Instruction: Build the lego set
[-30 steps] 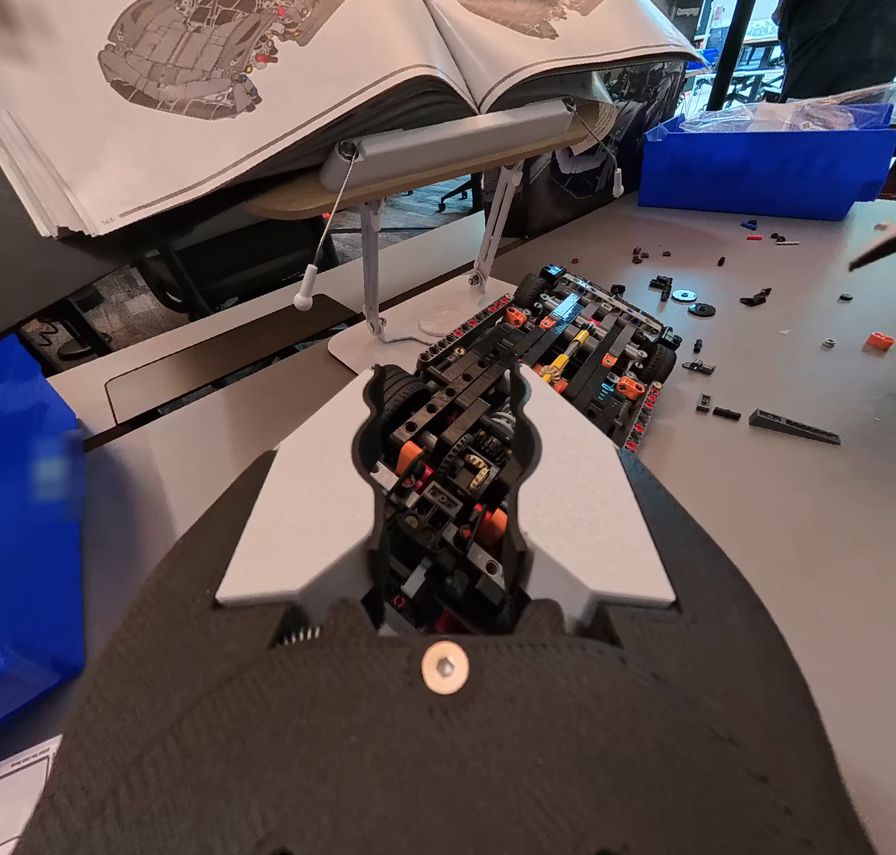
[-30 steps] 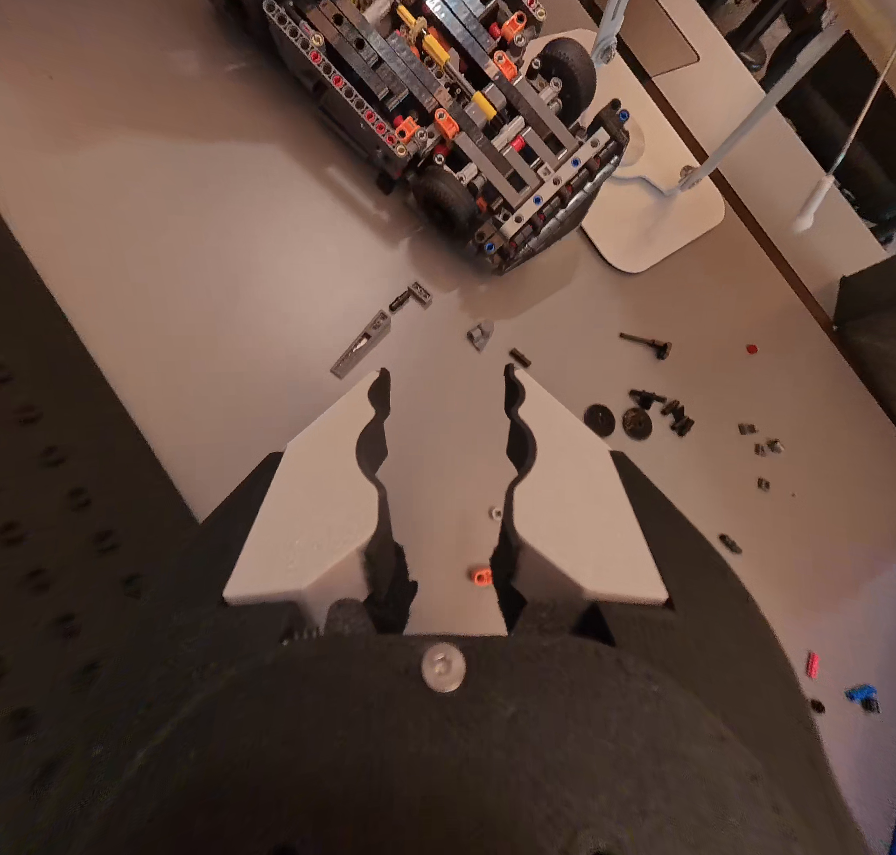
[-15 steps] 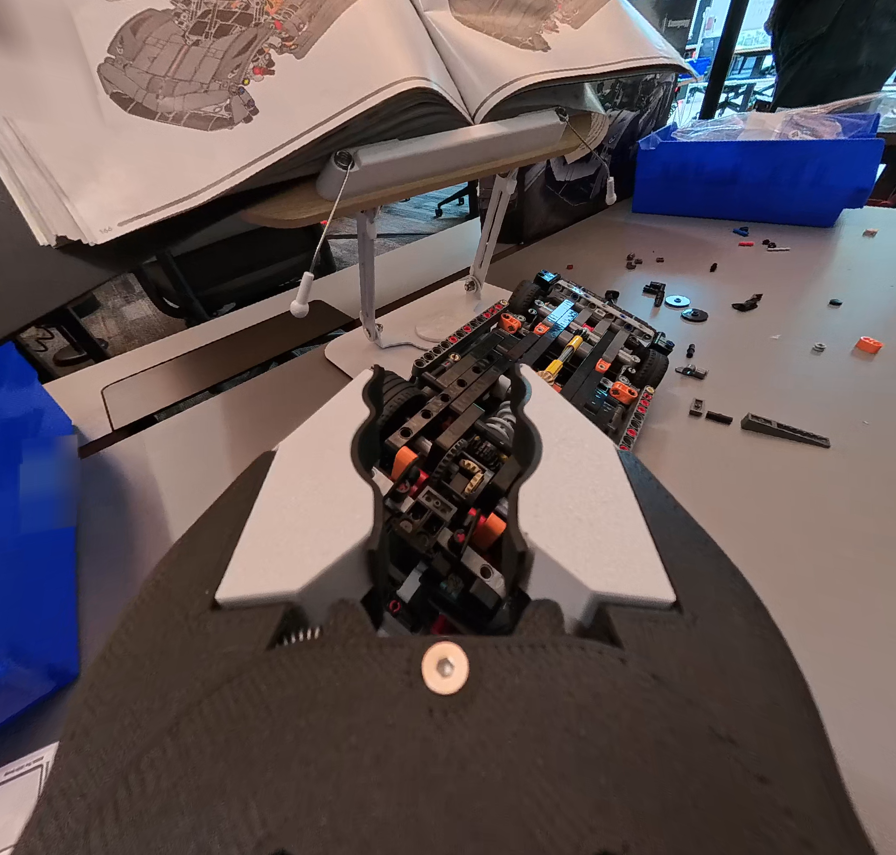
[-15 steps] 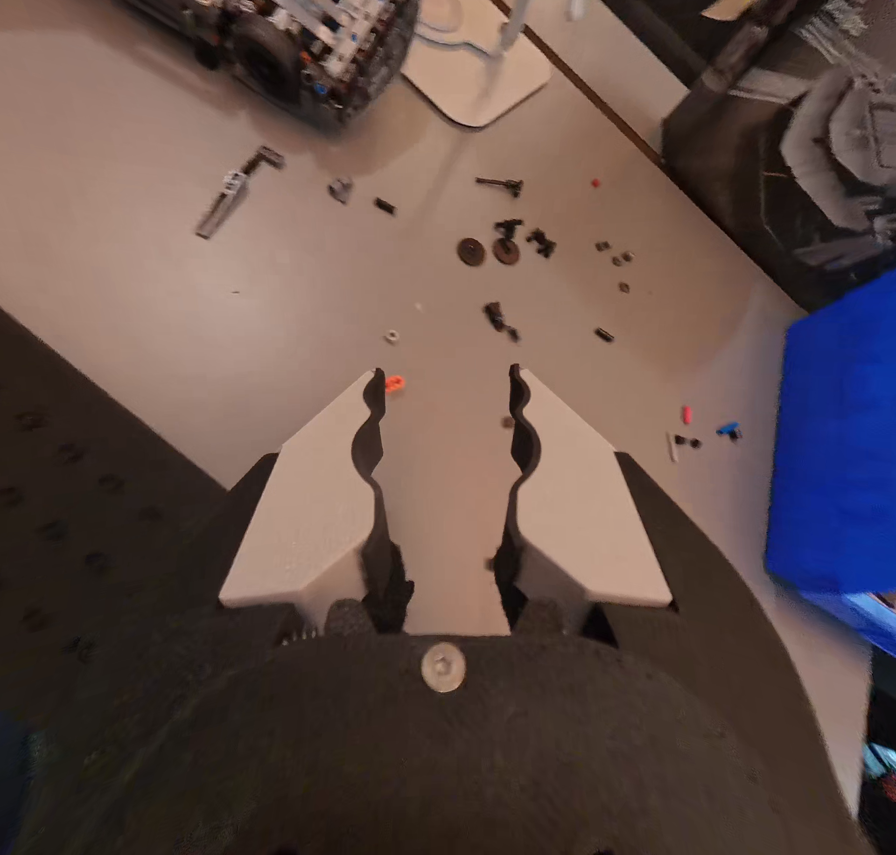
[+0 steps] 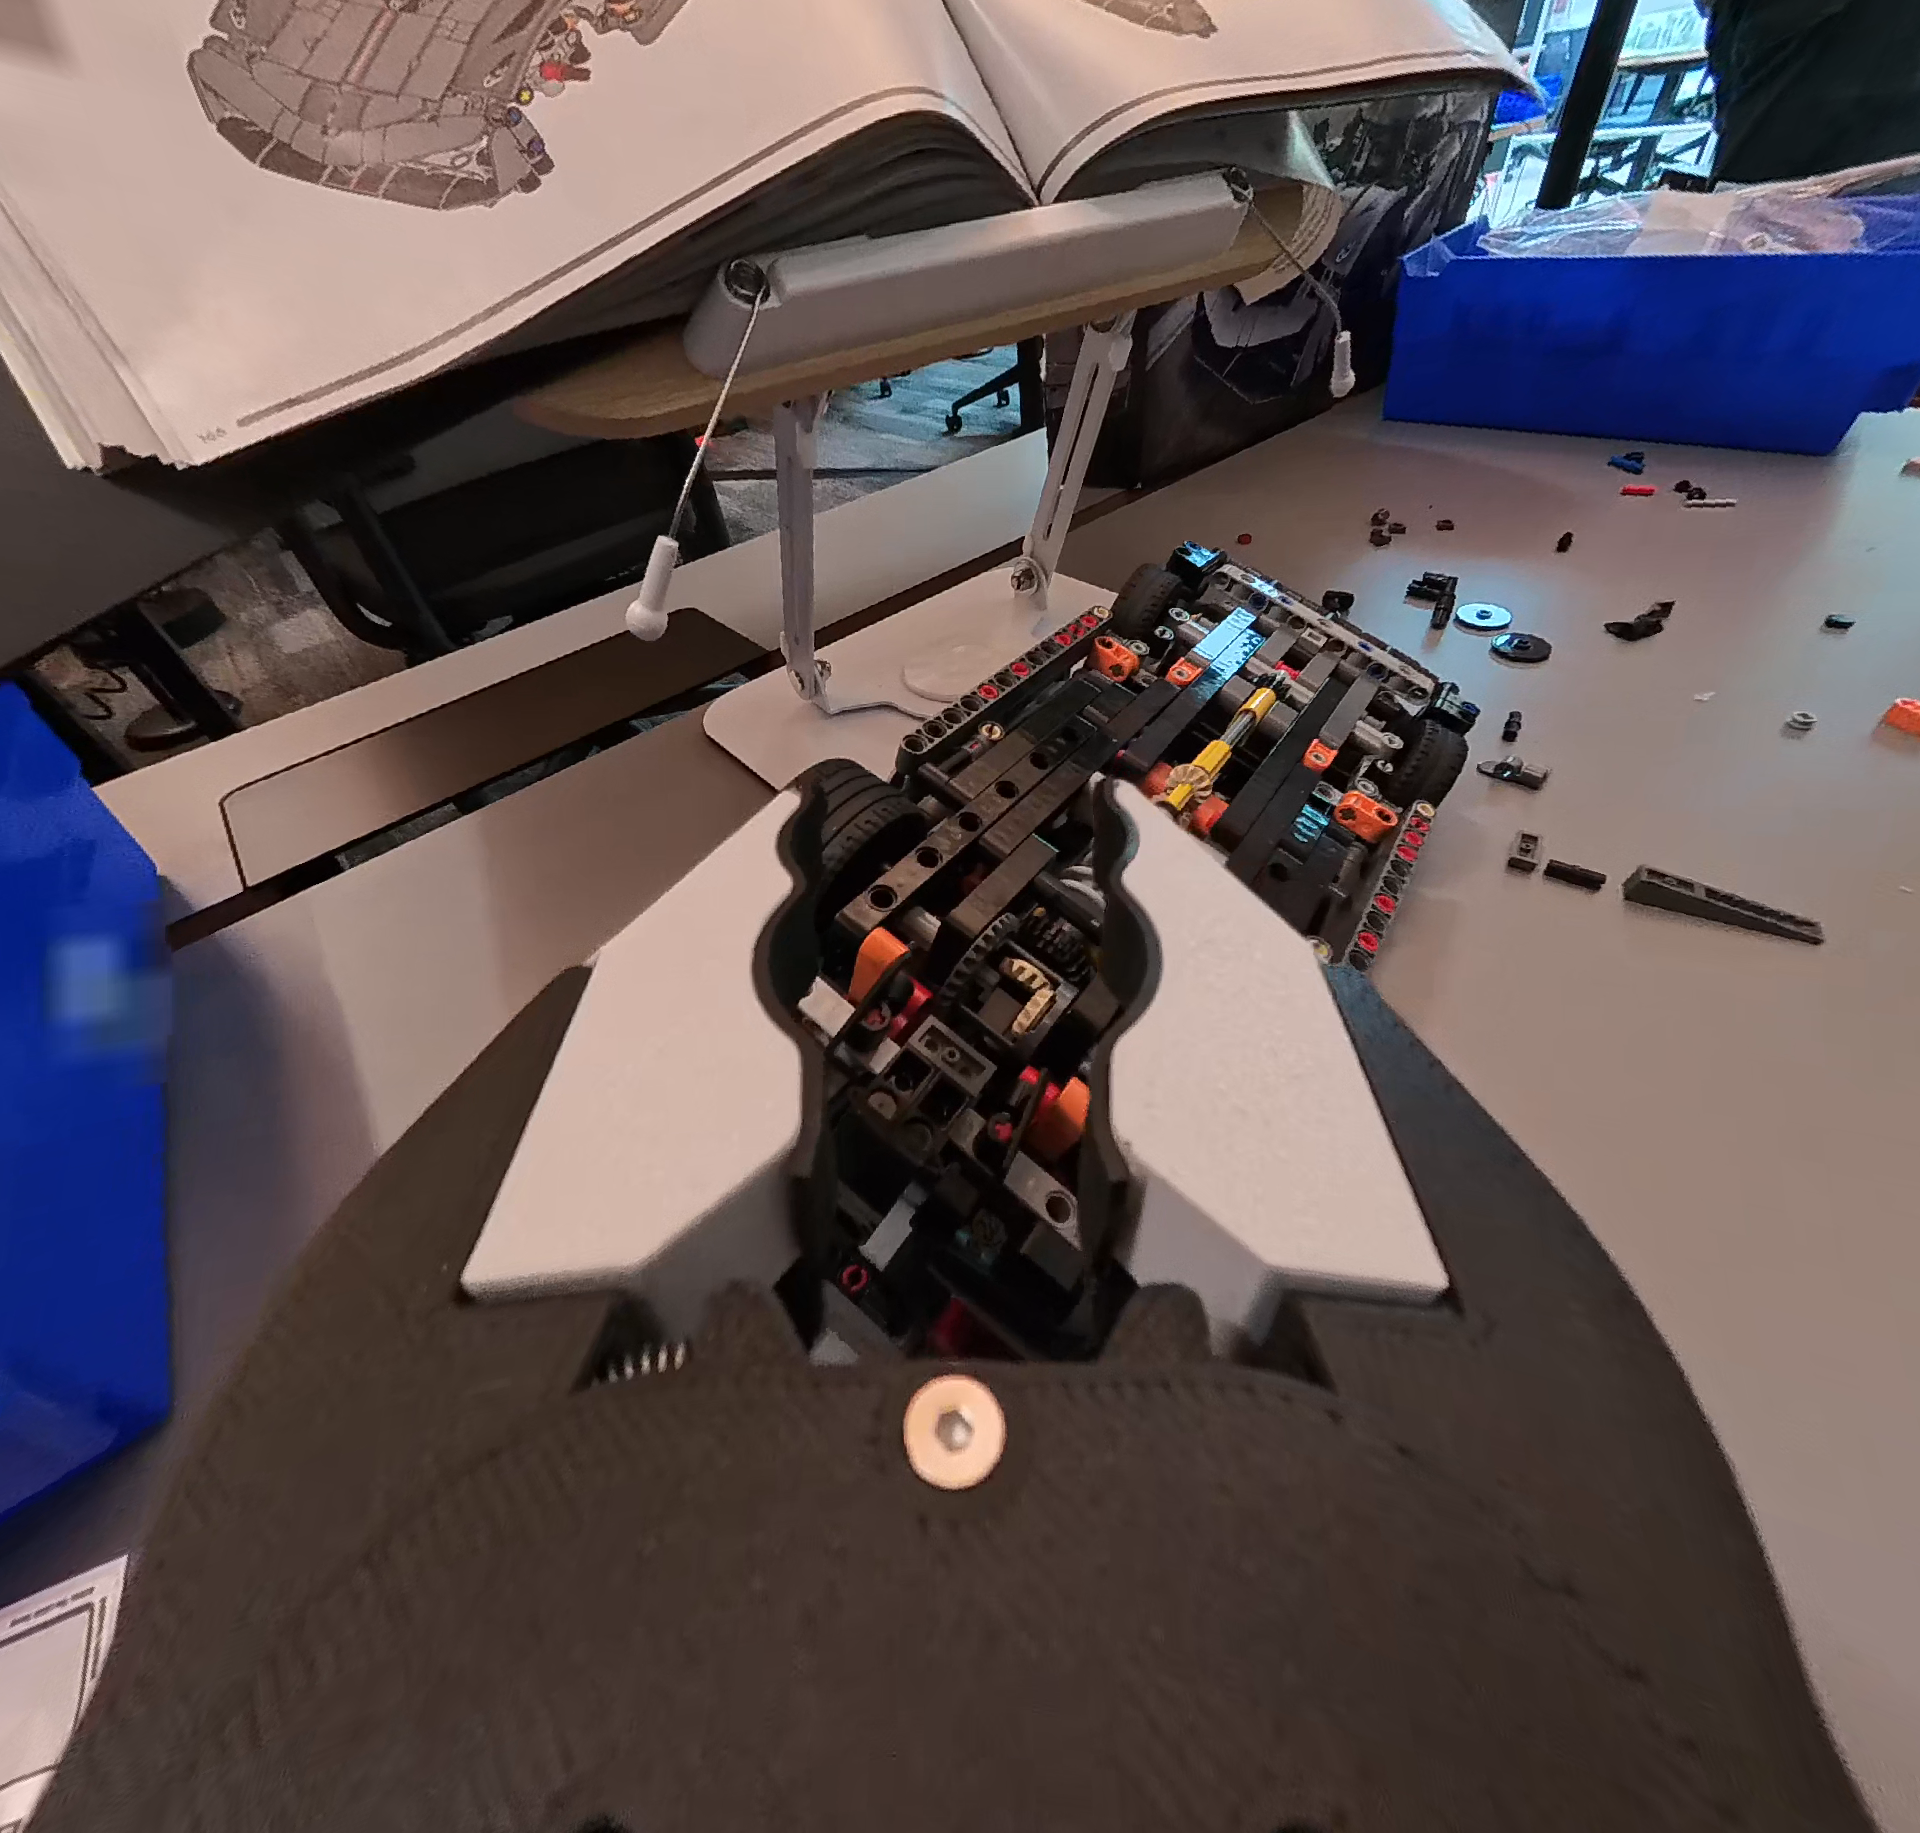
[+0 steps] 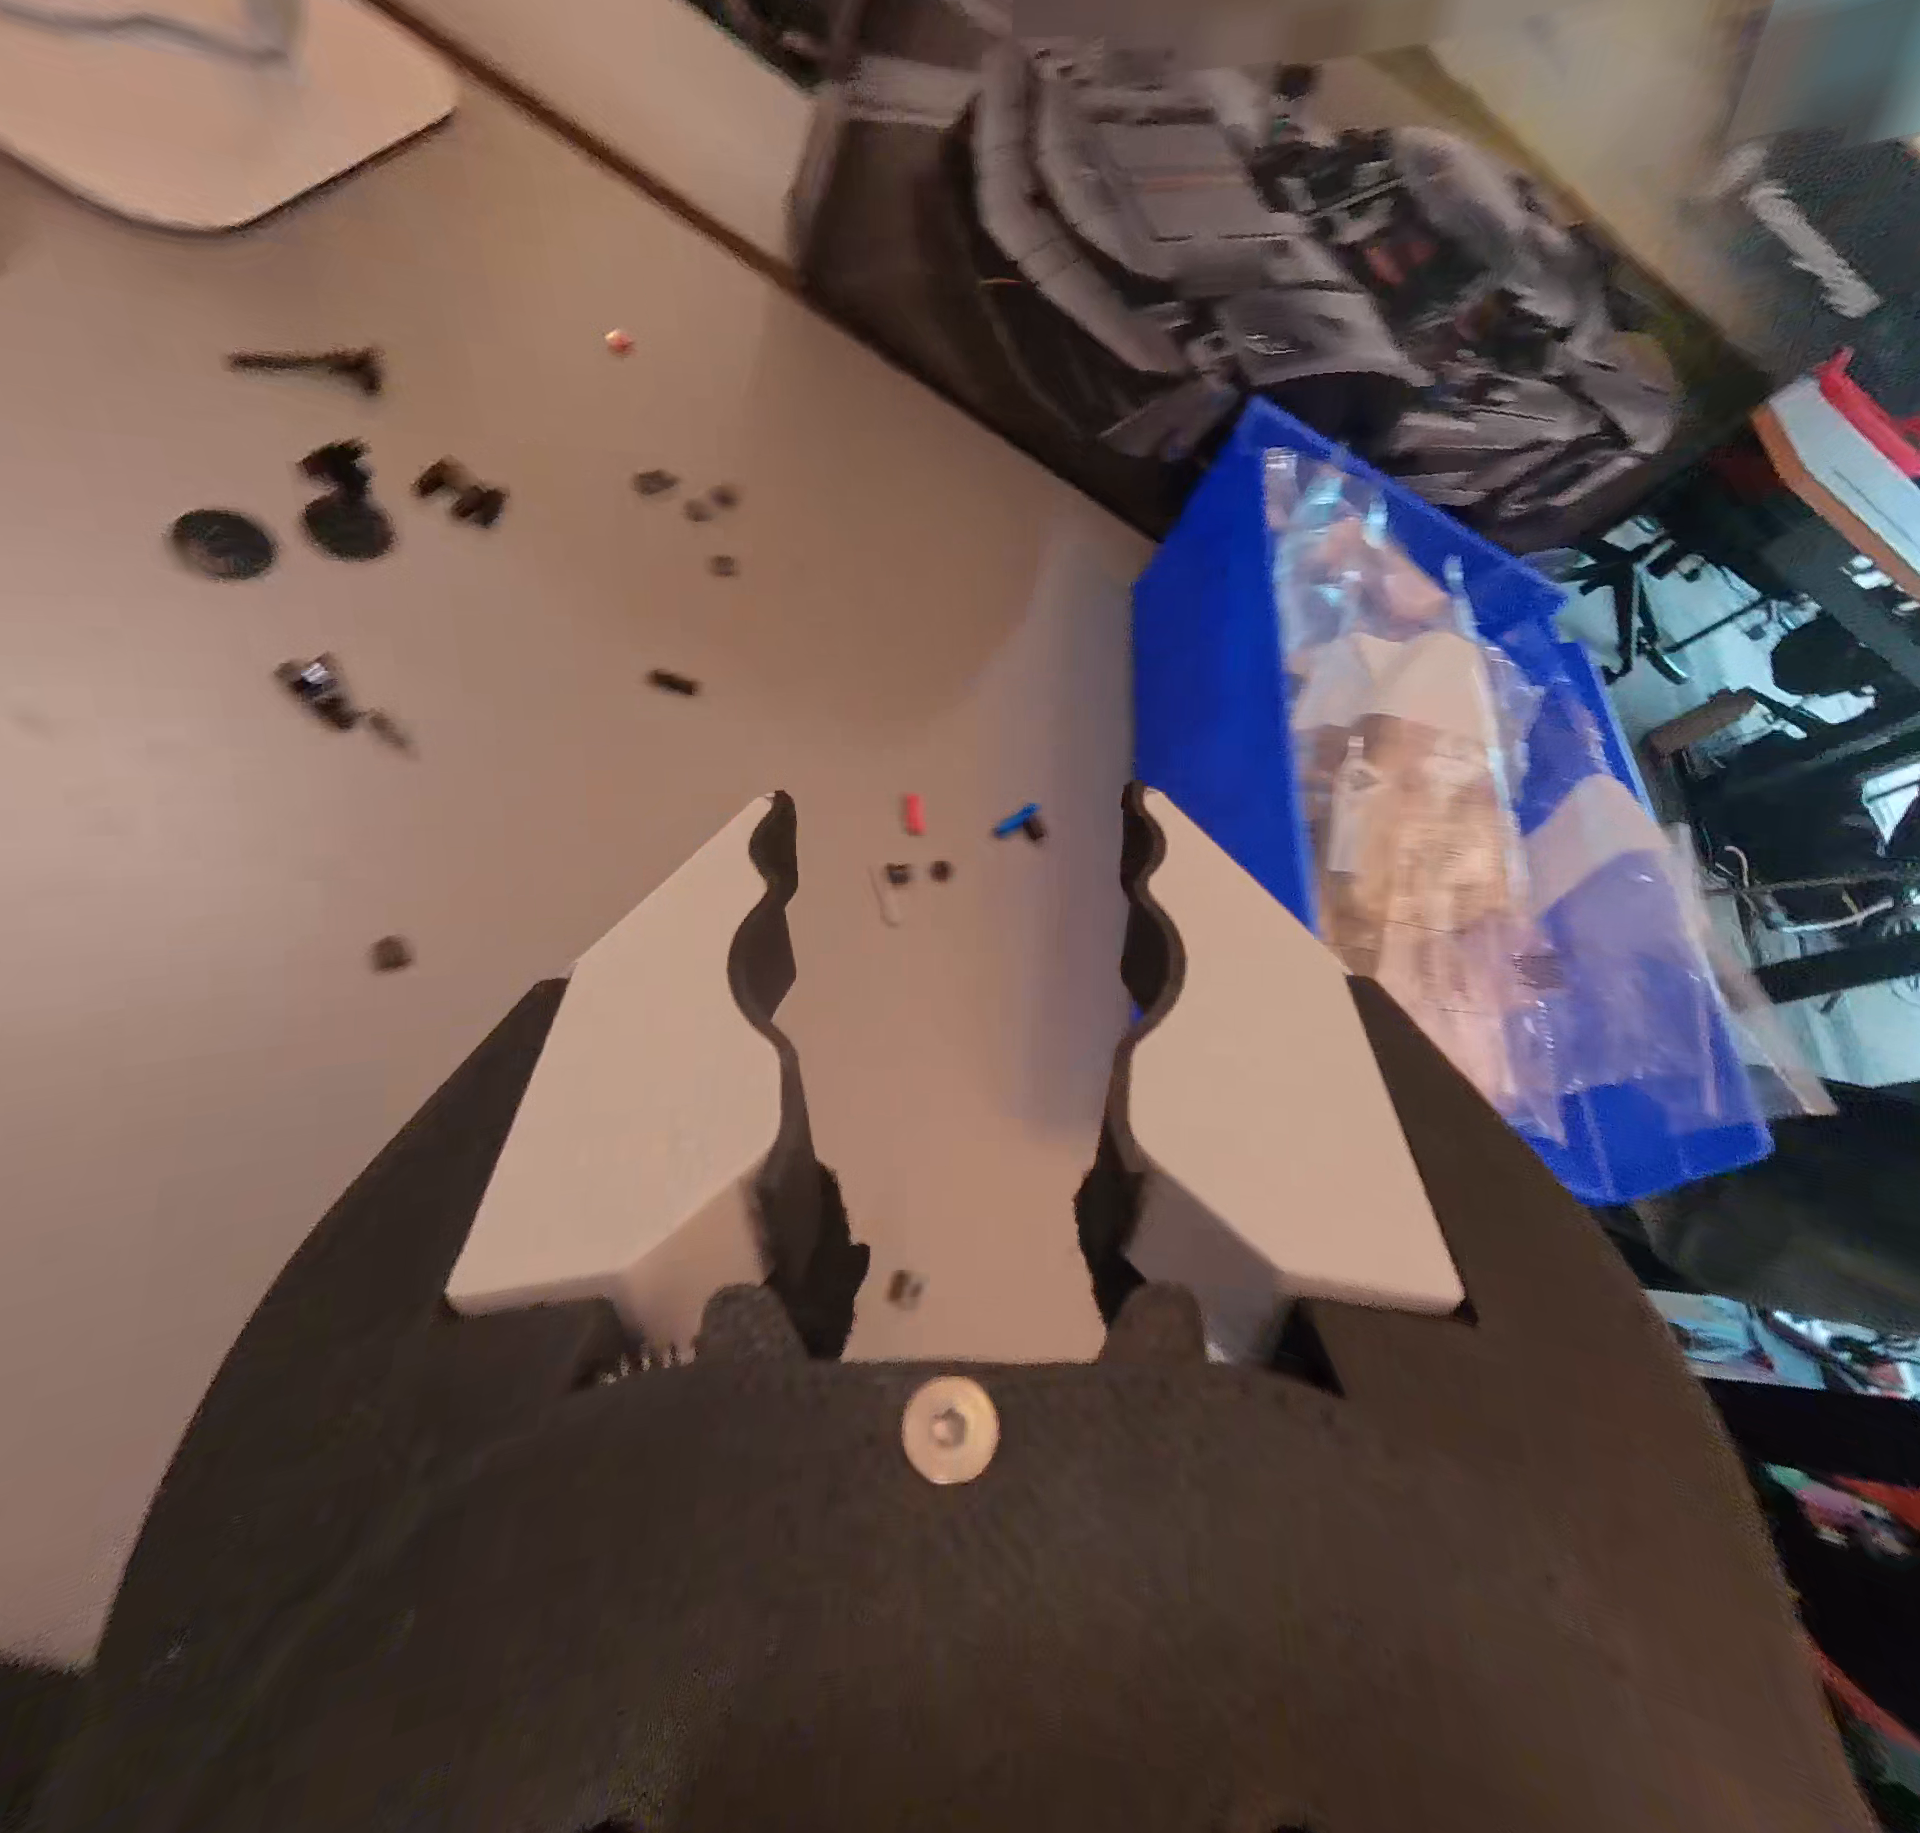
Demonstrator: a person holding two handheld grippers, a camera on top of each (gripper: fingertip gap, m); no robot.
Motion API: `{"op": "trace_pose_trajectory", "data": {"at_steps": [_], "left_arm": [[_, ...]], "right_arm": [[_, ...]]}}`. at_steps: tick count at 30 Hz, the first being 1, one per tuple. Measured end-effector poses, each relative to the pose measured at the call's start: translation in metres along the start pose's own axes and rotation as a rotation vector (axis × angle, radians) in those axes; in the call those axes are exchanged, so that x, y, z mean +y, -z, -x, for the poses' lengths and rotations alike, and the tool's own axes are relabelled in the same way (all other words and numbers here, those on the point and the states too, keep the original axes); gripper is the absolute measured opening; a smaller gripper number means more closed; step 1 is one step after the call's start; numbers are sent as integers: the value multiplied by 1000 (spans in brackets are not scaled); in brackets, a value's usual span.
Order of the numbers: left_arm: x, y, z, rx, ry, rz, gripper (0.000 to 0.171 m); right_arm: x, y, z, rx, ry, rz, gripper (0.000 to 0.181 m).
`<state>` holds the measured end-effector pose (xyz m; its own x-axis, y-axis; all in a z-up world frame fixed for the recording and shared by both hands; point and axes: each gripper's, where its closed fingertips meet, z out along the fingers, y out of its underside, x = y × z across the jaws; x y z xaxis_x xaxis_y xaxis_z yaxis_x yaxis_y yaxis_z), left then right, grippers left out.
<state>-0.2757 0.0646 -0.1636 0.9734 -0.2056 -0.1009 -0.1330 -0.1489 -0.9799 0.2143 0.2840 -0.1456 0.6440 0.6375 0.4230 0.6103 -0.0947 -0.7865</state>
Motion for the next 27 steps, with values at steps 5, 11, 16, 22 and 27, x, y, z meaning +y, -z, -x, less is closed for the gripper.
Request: {"op": "trace_pose_trajectory", "data": {"at_steps": [5, 11, 16, 22, 27], "left_arm": [[2, -1, 2, -1, 8, 8, 49], [6, -5, -1, 0, -10, 30, 49], [10, -7, -1, -3, -9, 46, 49], [11, -8, 1, -11, -2, 43, 48], [11, -7, 2, -12, 9, 39, 49]], "right_arm": [[28, -5, -79, 123, -115, 17, 69], [60, -10, -129, 136, -207, 41, 68], [70, -36, -91, -156, -277, 93, 56], [90, -55, -68, -193, -113, 248, 33], [84, -56, -63, -229, -117, 222, 3]]}}
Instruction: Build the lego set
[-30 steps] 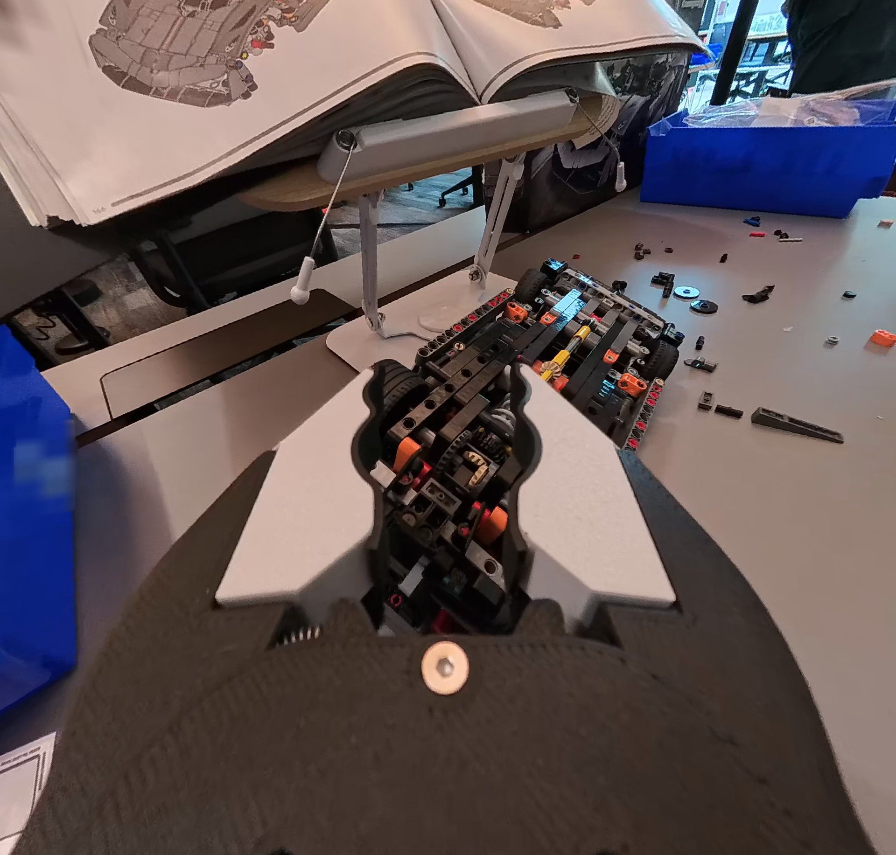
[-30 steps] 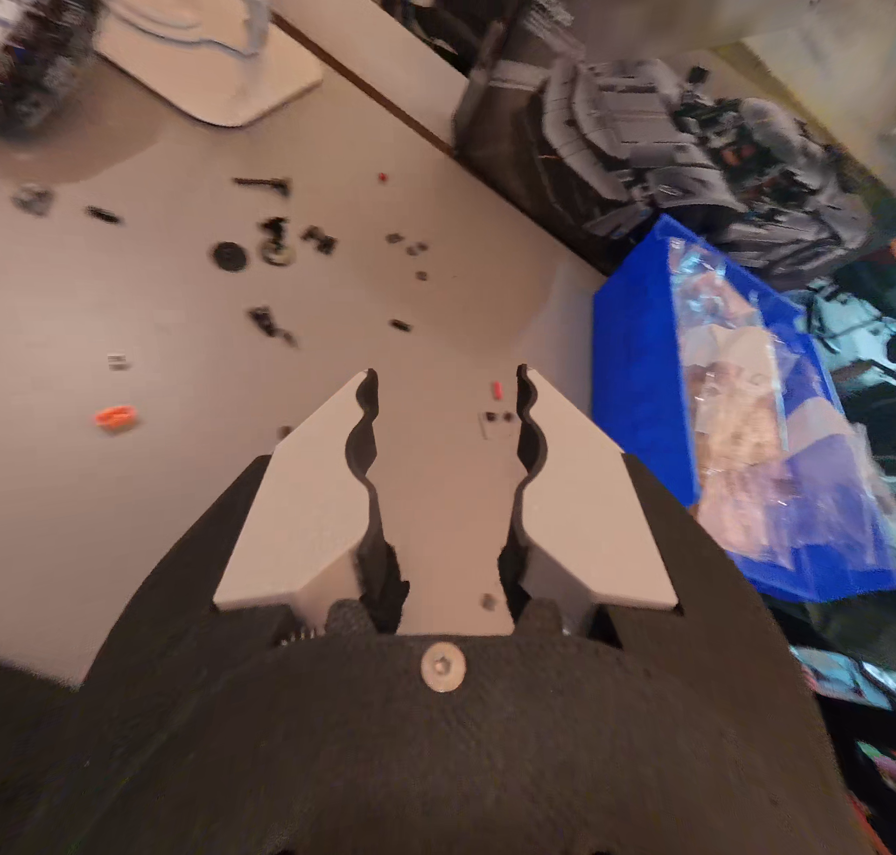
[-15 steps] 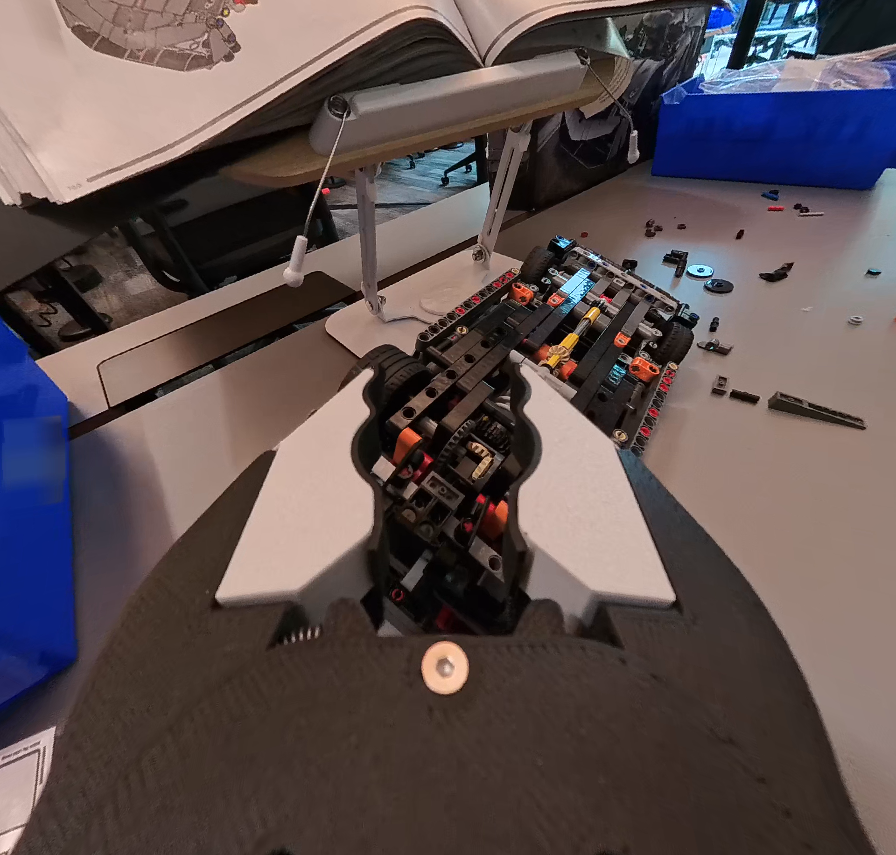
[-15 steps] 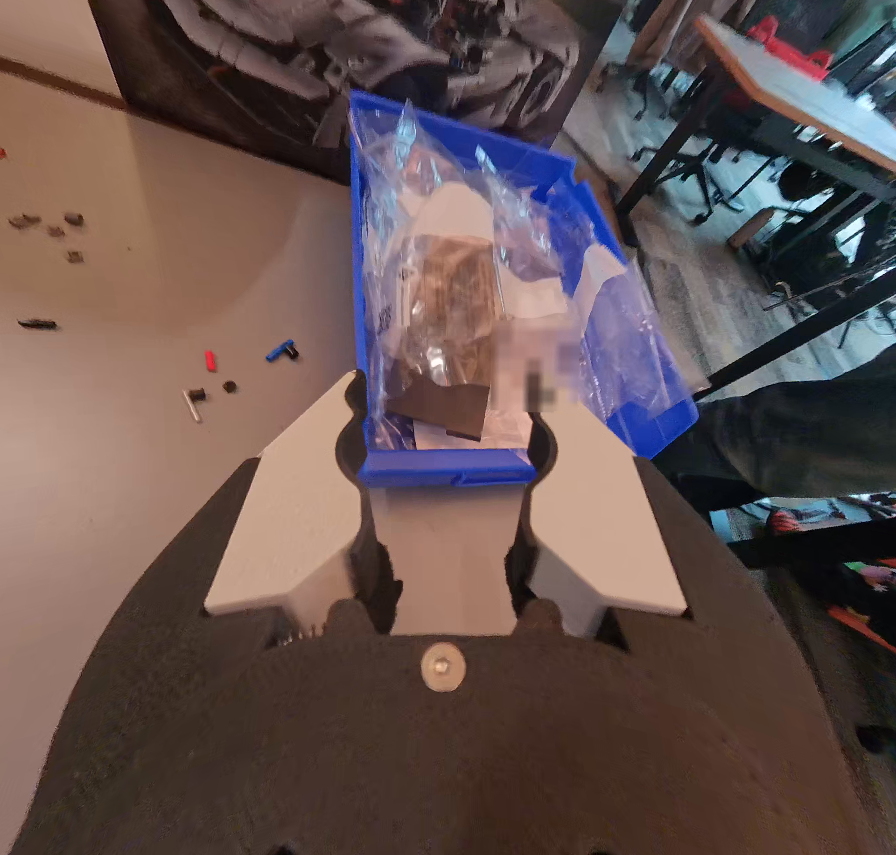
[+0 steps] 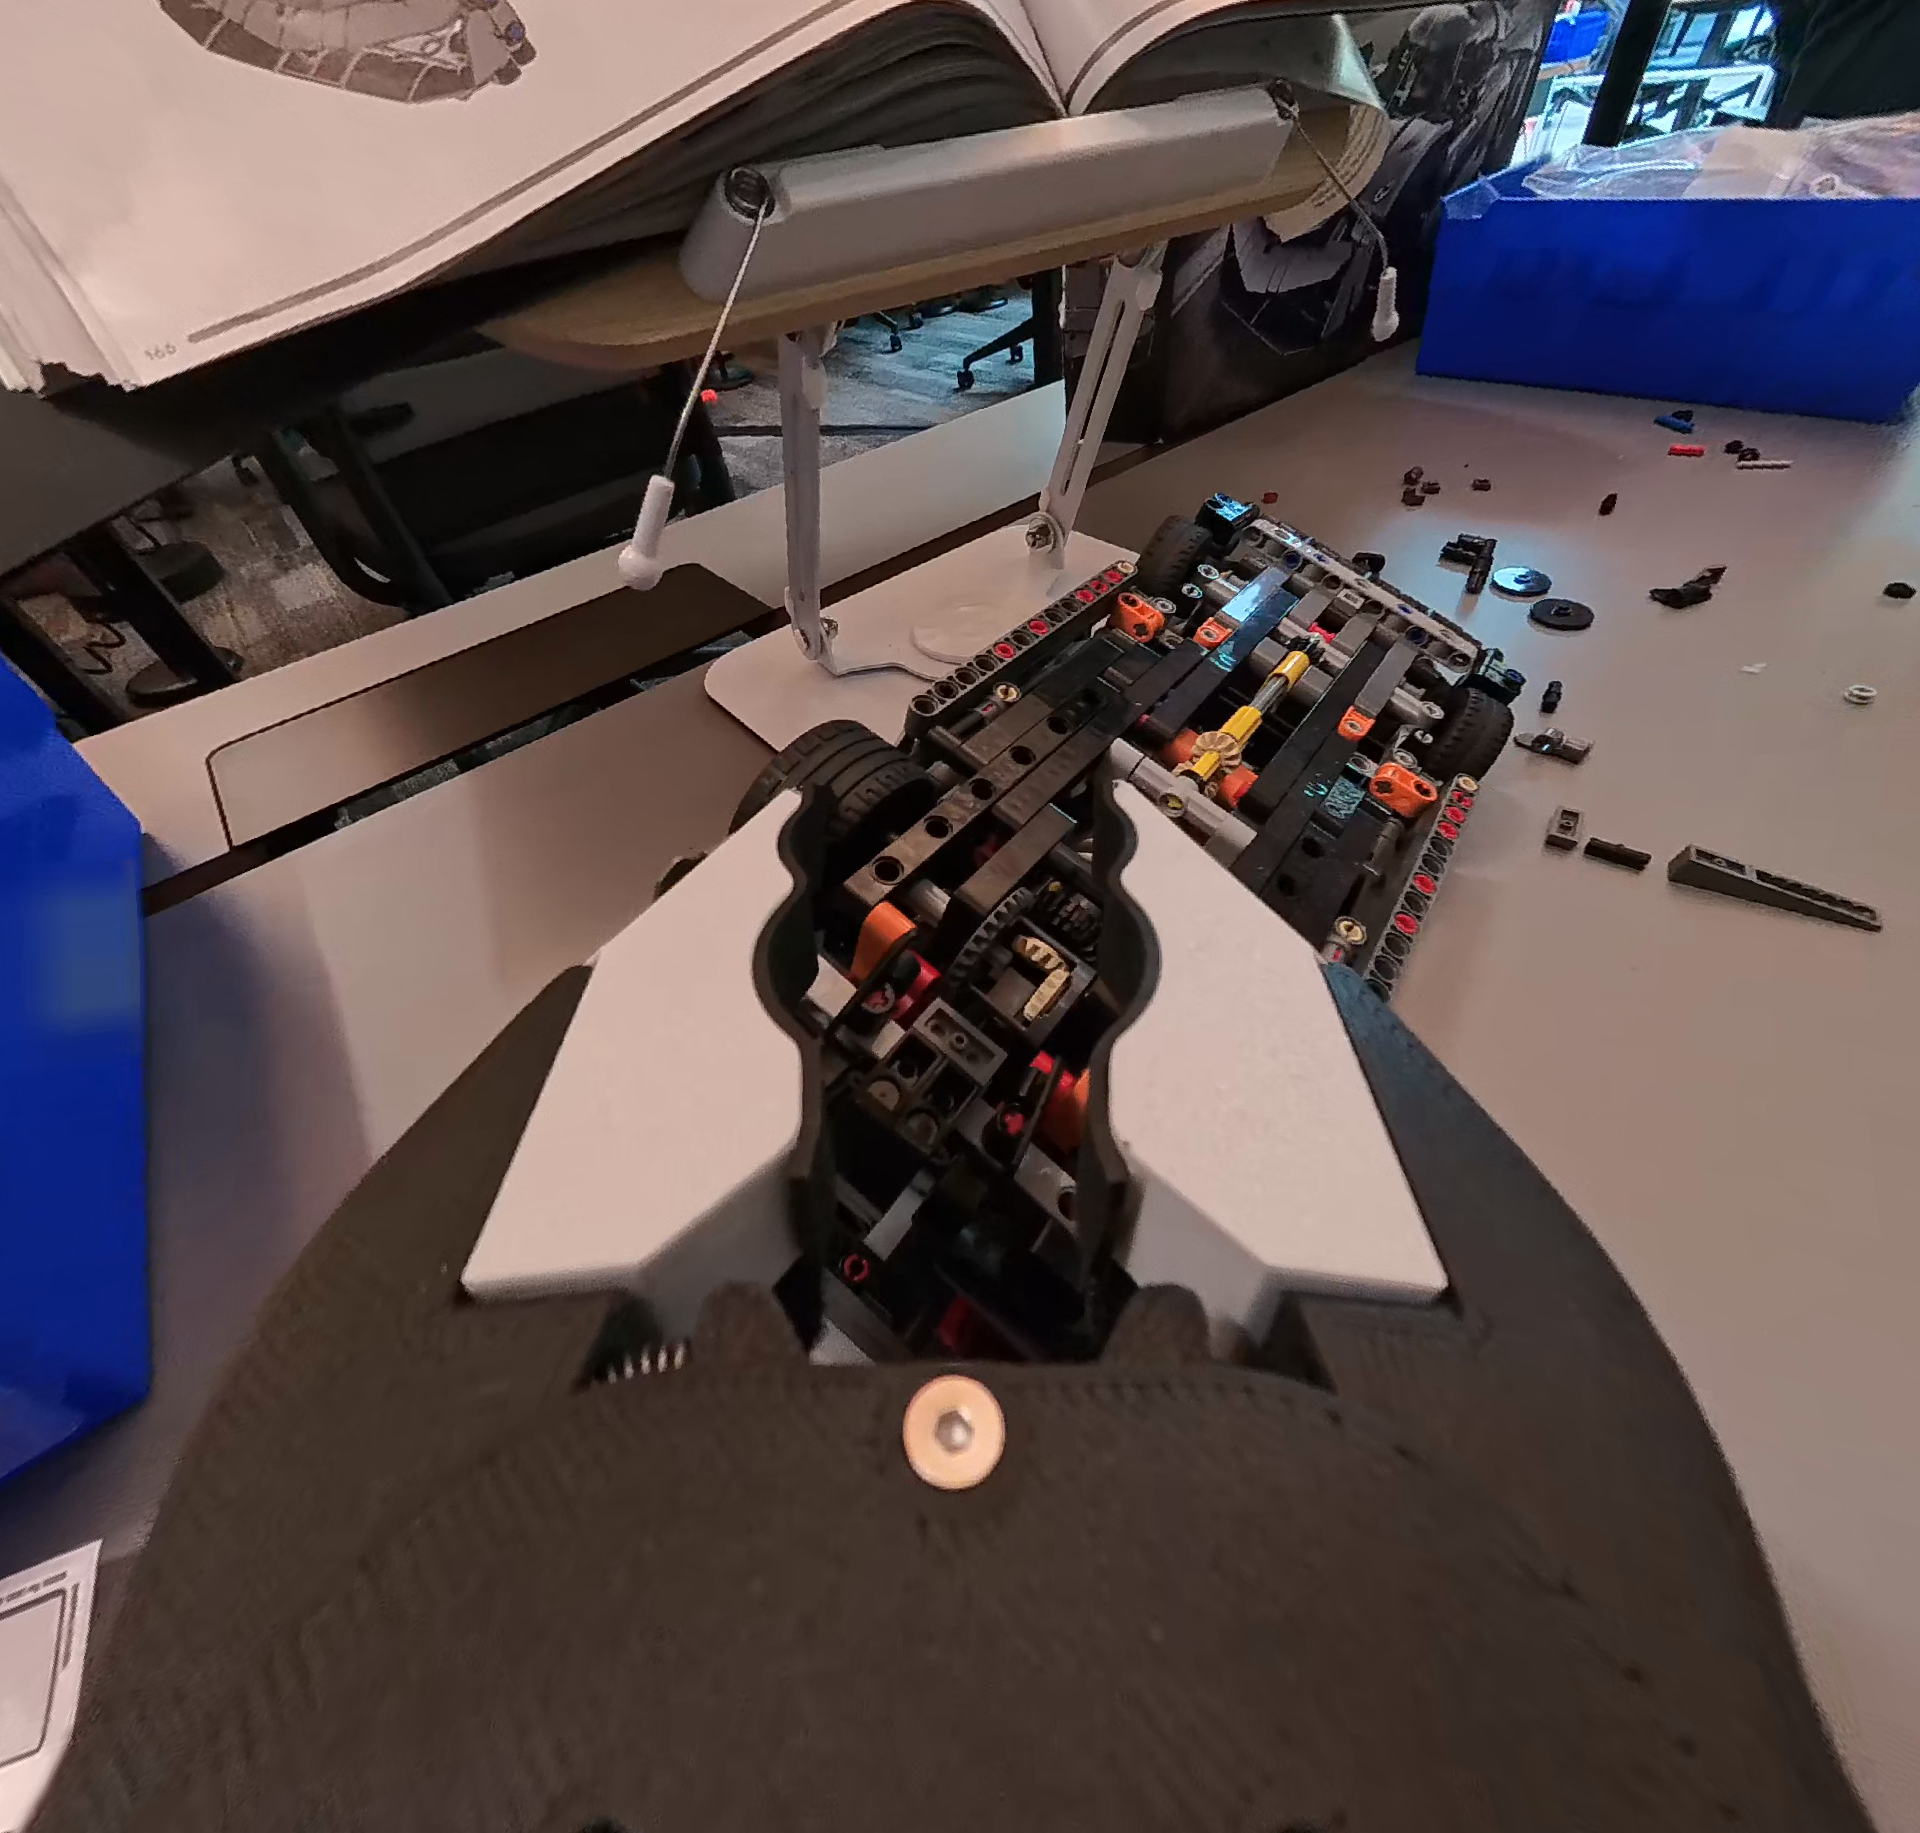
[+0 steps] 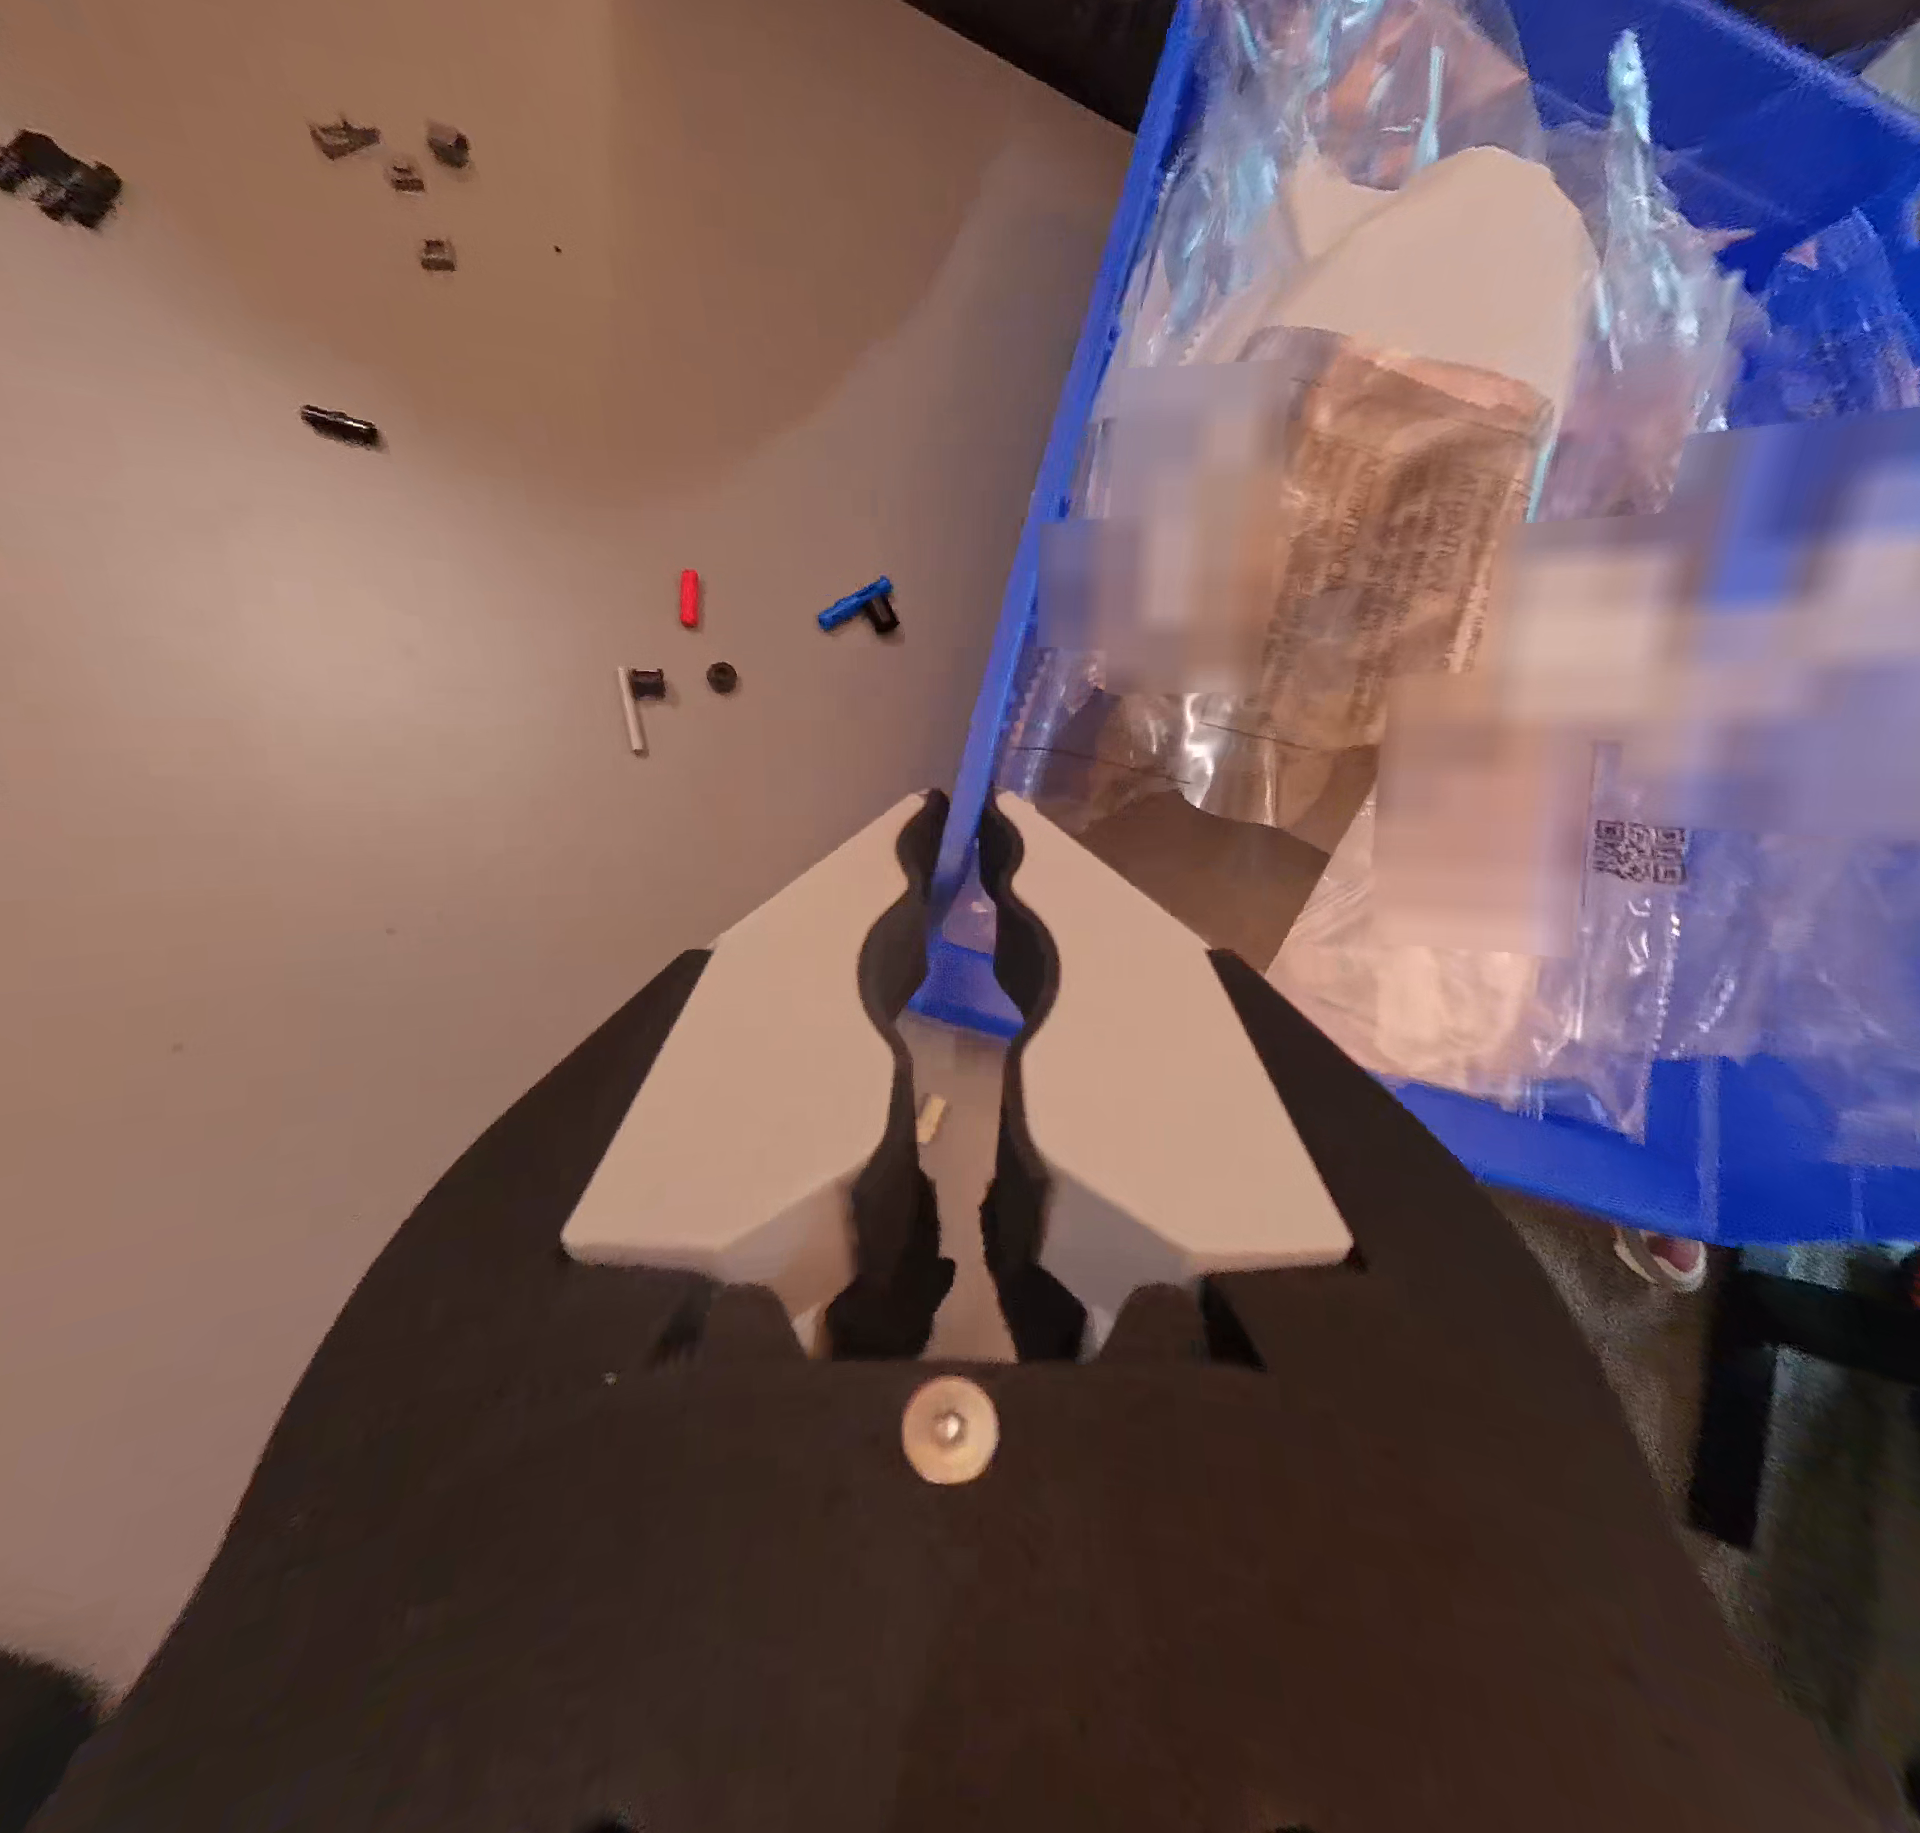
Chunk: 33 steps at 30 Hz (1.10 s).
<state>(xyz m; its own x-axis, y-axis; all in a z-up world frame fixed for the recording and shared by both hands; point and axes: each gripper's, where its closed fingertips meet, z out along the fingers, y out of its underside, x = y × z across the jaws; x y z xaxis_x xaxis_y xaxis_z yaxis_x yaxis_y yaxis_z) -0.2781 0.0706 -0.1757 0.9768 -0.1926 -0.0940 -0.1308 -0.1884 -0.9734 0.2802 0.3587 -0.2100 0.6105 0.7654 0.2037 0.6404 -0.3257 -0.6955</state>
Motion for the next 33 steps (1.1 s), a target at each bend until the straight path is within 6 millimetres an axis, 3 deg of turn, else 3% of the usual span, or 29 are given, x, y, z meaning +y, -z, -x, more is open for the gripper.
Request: {"op": "trace_pose_trajectory", "data": {"at_steps": [15, 29, 33], "left_arm": [[0, 0, 0, -5, -12, 7, 49], [0, -1, 0, -5, -12, 6, 49], [0, -1, 0, -6, -11, 5, 49]], "right_arm": [[-14, -2, 45, -34, 76, 24, 8], [-34, -1, 114, -140, 156, 0, 15], [-40, -2, 140, -196, 171, -17, 24]]}}
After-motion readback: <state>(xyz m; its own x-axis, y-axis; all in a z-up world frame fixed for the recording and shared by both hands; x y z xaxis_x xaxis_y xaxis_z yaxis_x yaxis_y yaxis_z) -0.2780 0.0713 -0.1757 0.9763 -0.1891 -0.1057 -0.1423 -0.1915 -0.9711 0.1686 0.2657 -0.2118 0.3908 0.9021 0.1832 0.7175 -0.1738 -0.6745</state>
